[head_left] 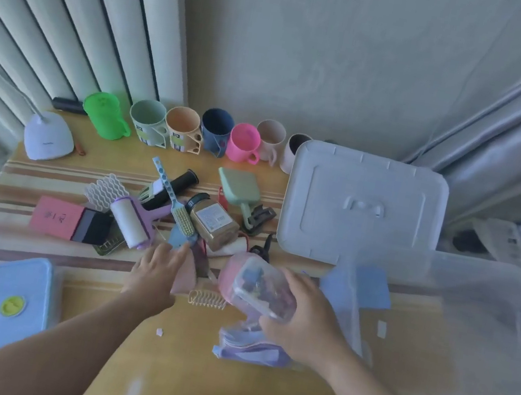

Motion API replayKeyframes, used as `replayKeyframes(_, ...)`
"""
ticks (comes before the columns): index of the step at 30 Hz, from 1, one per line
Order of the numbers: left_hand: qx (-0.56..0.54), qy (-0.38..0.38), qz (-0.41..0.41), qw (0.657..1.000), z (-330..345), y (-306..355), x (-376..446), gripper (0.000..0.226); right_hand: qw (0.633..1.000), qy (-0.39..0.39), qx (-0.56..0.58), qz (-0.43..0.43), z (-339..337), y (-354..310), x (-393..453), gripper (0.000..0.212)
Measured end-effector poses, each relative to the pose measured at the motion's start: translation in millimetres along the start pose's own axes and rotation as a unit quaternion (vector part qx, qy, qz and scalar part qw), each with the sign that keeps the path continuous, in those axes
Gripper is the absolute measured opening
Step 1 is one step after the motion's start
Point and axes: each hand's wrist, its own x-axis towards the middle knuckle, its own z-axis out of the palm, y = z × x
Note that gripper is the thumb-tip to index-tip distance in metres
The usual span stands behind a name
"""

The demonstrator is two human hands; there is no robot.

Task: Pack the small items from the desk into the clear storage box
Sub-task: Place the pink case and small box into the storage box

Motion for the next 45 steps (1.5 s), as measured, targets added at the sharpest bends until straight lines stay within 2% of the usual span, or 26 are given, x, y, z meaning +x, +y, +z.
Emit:
replayKeyframes(3,-0.016,-0.001,-0.017,1.0,-25,9,-10,0.125,0.999,0.03,0.021,-0.015,-15,7,-15,0.059)
replayKeyframes(7,-0.039,0.083,-0.03,0.995,-90,37,-44,0.108,0.995,0.057,0.069,-0.043,-31,10,-29,0.06)
replayKeyframes(10,-0.067,0.123,0.006,0.99,-129,80,-63,0.112,0.987,0.096,0.107,-0.068,-45,16,-36,0.068)
replayKeyframes(13,-0.091,0.124,0.062,0.986,-147,140,-66,0.118,0.982,0.129,0.115,-0.077,-68,31,-41,0.084)
replayKeyframes(17,-0.101,0.115,0.122,0.981,-149,225,-56,0.099,0.976,0.166,0.117,-0.084,-109,85,-52,0.089)
replayKeyframes(20,-0.095,0.118,0.157,0.976,-134,283,-45,0.116,0.971,0.188,0.134,-0.065,-147,144,-70,0.089)
replayKeyframes(23,-0.087,0.12,0.198,0.969,-118,343,-40,0.118,0.969,0.203,0.14,-0.032,-179,207,-87,0.087)
replayKeyframes(25,-0.082,0.104,0.208,0.969,-109,379,-36,0.117,0.966,0.197,0.167,-0.006,-194,240,-90,0.085)
replayKeyframes(28,-0.053,0.102,0.202,0.973,-94,412,-29,0.117,0.966,0.145,0.215,0.003,-201,272,-80,0.081)
replayKeyframes(30,-0.033,0.092,0.186,0.978,-83,422,-29,0.115,0.973,0.108,0.204,0.017,-196,292,-64,0.081)
replayKeyframes(33,-0.023,0.064,0.159,0.985,-64,427,-40,0.114,0.993,0.075,0.074,0.05,-179,317,-29,0.071)
replayKeyframes(36,-0.013,0.063,0.135,0.989,-48,429,-52,0.111,0.996,0.027,-0.041,0.075,-158,325,7,0.061)
replayKeyframes(45,-0.032,0.067,0.087,0.993,-30,428,-65,0.102,0.988,0.047,0.021,0.148,-89,311,35,0.087)
